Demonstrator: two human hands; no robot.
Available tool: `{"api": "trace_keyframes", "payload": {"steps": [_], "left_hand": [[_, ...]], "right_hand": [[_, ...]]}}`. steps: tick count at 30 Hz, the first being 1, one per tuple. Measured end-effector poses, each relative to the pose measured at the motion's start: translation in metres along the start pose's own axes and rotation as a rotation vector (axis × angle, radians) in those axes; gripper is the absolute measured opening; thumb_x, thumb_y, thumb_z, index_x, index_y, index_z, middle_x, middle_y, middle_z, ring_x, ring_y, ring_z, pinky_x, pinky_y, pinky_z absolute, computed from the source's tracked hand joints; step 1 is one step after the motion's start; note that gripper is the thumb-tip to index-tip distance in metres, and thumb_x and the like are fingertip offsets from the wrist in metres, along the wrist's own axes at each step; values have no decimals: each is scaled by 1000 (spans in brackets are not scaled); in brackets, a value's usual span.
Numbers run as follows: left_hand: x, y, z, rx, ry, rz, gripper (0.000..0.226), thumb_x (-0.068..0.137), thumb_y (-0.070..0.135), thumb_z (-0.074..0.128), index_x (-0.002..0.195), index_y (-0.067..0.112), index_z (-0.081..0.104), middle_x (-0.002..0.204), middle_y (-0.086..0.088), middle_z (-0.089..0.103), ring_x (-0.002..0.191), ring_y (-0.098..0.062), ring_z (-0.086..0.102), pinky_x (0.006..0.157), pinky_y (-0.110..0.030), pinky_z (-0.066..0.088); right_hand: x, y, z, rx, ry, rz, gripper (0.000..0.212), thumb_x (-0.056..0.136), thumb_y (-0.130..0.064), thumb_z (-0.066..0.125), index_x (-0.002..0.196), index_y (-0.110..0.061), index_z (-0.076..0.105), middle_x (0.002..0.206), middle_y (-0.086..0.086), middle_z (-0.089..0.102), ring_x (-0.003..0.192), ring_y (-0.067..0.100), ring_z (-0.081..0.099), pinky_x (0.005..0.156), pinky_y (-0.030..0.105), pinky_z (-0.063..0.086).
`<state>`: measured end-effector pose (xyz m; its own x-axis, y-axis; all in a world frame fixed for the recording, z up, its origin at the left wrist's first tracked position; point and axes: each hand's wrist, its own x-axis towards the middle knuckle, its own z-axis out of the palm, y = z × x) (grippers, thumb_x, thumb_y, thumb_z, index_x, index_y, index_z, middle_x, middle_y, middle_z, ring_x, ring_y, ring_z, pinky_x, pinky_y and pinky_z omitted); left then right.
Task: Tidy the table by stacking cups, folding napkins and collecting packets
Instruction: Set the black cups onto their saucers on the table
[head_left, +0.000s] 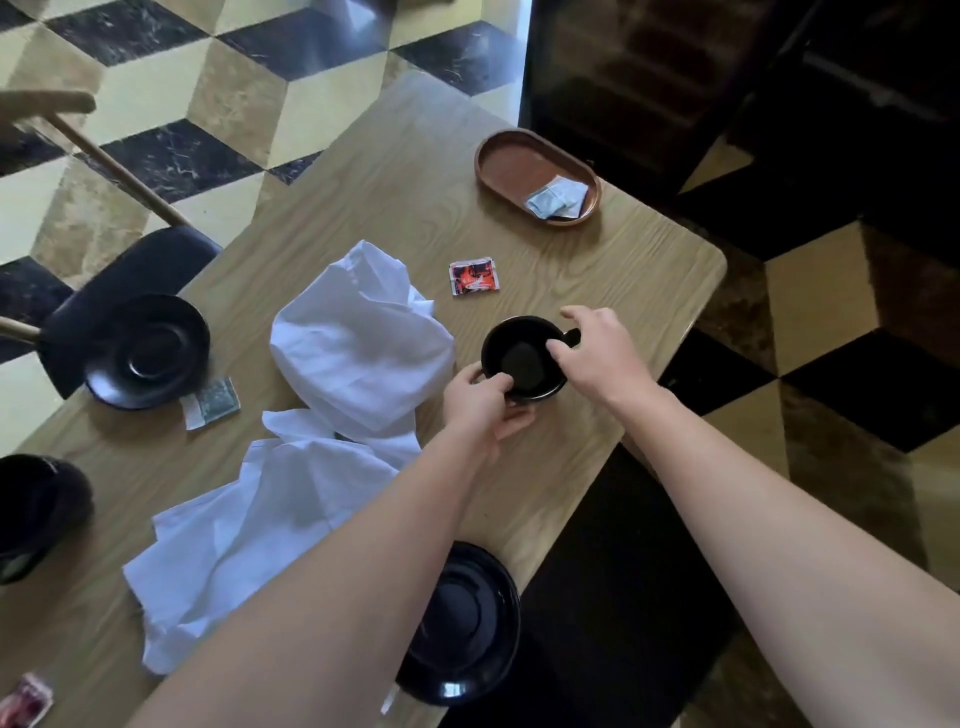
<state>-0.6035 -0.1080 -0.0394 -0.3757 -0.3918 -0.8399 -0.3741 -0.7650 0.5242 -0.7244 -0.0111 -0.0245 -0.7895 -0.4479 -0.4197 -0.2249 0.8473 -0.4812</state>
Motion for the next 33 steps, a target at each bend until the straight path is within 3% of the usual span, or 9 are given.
{"api": "trace_keyframes", "payload": {"steps": [4, 8, 13, 16, 20, 23, 26, 33], "left_hand": [[-4, 5, -7, 67, 65, 89, 44, 87, -3, 58, 130, 8, 58, 125, -13, 63, 98, -34, 72, 70, -48, 64], [-30, 8, -25, 55, 26, 150, 38, 86, -2, 56, 122, 10, 61, 119, -12, 68, 85, -33, 76, 71, -46, 64], [-81, -11, -56, -85, -8, 184, 31, 86, -2, 59, 115, 6, 60, 106, -19, 73, 84, -34, 77, 75, -43, 63], [-111, -36, -80, -144, -22, 145, 29, 88, 6, 62, 117, 10, 58, 100, -17, 77, 87, -35, 76, 82, -45, 62], [-147, -74, -113, -126, 61, 82, 25, 92, 13, 62, 117, 15, 57, 105, -18, 75, 87, -31, 77, 81, -43, 62], [-168, -102, -136, -101, 121, 51, 22, 93, 12, 61, 115, 14, 62, 100, -17, 76, 84, -29, 77, 73, -37, 63], [-180, -122, -159, -67, 111, 33, 25, 91, 6, 60, 111, 20, 70, 99, -11, 78, 86, -29, 77, 74, -35, 63], [-191, -158, -177, -24, 114, -61, 27, 83, 0, 64, 100, 18, 75, 94, -12, 78, 87, -28, 77, 73, -34, 62]], "right_hand": [[2, -9, -9, -99, -38, -46, 47, 93, -39, 59, 135, -18, 57, 140, 9, 50, 126, 29, 50, 102, 42, 47], [-18, -17, -19, 12, 1, -37, 49, 88, -42, 63, 132, -19, 57, 131, 5, 55, 114, 24, 58, 84, 33, 45], [-74, -33, -14, 446, -89, 31, 57, 86, -30, 71, 138, -18, 55, 105, 5, 70, 88, 19, 73, 73, 38, 64], [-116, -35, 3, 402, -77, -58, 55, 87, -27, 67, 140, -28, 55, 97, 2, 73, 89, 18, 72, 84, 41, 61], [-166, -29, 34, 331, -128, -125, 50, 89, -20, 61, 136, -37, 57, 82, -10, 71, 71, -2, 67, 71, 23, 54], [-196, -21, 56, 320, -212, -167, 40, 90, -15, 59, 124, -35, 65, 88, -12, 74, 78, 1, 70, 77, 29, 58], [-217, -12, 72, 332, -278, -202, 39, 88, -11, 59, 111, -40, 68, 84, -14, 74, 81, 2, 70, 77, 23, 55], [-251, 11, 86, 304, -343, -195, 40, 90, -8, 59, 113, -39, 67, 92, -18, 75, 92, -3, 70, 81, 20, 55]]}}
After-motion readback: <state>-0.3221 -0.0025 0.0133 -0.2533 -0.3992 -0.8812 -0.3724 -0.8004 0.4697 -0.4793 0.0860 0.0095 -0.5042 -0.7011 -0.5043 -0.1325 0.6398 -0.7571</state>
